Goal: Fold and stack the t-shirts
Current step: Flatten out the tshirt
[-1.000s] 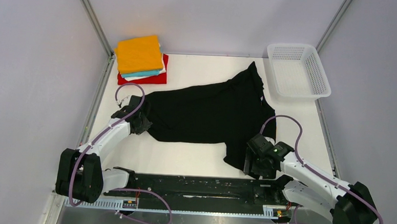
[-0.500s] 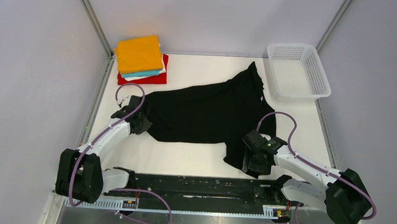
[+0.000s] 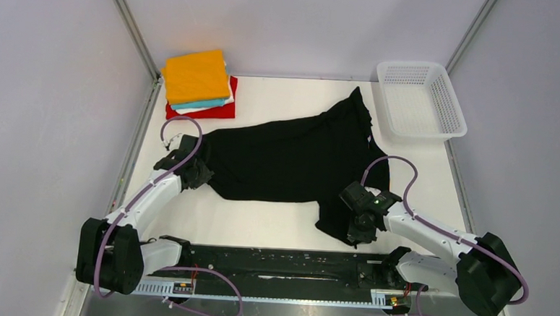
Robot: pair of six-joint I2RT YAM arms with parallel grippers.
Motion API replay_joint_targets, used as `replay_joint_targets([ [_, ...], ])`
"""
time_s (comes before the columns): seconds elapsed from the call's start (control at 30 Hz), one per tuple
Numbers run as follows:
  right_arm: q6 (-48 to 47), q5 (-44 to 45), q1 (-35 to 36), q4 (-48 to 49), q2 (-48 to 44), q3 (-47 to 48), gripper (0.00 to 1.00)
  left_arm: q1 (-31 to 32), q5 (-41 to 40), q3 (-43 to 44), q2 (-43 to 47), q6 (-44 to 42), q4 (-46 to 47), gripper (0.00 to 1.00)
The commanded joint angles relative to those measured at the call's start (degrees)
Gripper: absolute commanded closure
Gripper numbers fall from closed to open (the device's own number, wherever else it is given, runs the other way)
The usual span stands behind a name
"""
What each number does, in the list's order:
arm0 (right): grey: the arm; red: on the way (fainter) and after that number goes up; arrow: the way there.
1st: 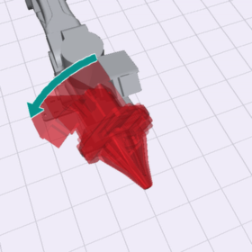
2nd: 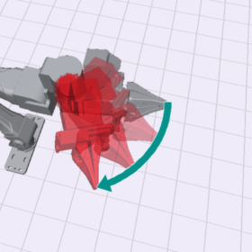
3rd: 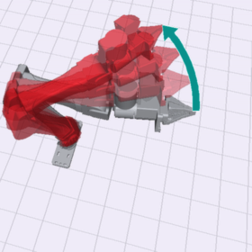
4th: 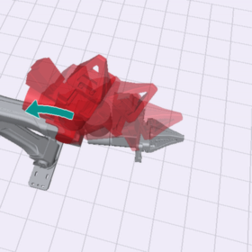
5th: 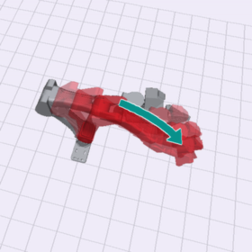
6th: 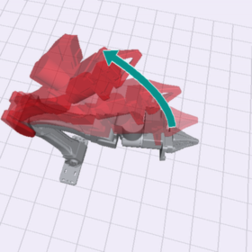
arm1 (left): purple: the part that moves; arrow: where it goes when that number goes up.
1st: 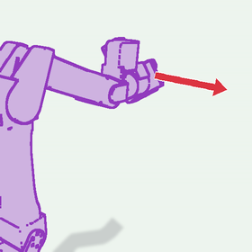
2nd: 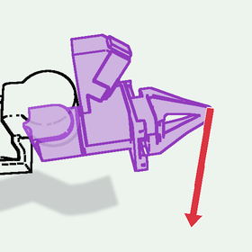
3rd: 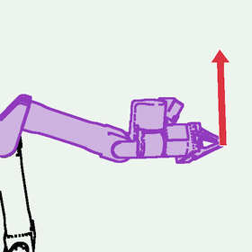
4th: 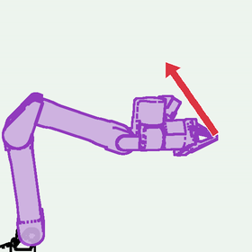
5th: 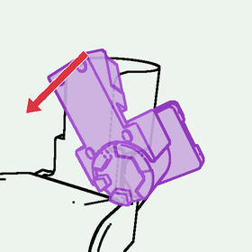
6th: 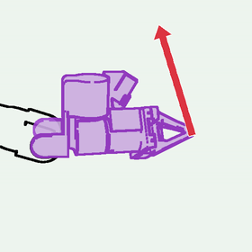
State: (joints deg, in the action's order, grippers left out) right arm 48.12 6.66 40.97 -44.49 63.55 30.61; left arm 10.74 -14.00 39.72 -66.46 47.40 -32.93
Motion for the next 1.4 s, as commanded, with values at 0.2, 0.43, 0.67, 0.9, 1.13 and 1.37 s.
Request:
replay_joint_targets([
  [0.2,2.3,2.6,0.6,0.2,-5.0,-1.0,1.0,0.1,-1.9,-0.8,5.0,-0.9,0.7,1.0],
  [0.43,-2.8,12.9,0.5,-3.1,-17.3,5.4,1.0,0.2,1.1,0.5,11.5,-1.1,0.9,1.0],
  [0.67,-9.4,30.6,0.5,-5.3,-24.8,22.7,1.0,0.3,1.5,8.5,20.3,0.5,1.0,1.0],
  [0.9,-23.5,41.3,0.5,-3.9,-26.1,46.3,1.0,0.2,2.4,25.0,24.1,0.4,0.6,1.0],
  [1.13,-34.9,32.6,0.5,-1.2,-24.9,68.4,1.0,0.3,-2.3,43.4,26.4,-1.3,-1.7,1.0],
  [1.37,-40.1,15.2,0.5,-8.3,-15.8,99.2,1.0,0.3,0.1,59.6,26.8,-4.0,-4.5,1.0],
])
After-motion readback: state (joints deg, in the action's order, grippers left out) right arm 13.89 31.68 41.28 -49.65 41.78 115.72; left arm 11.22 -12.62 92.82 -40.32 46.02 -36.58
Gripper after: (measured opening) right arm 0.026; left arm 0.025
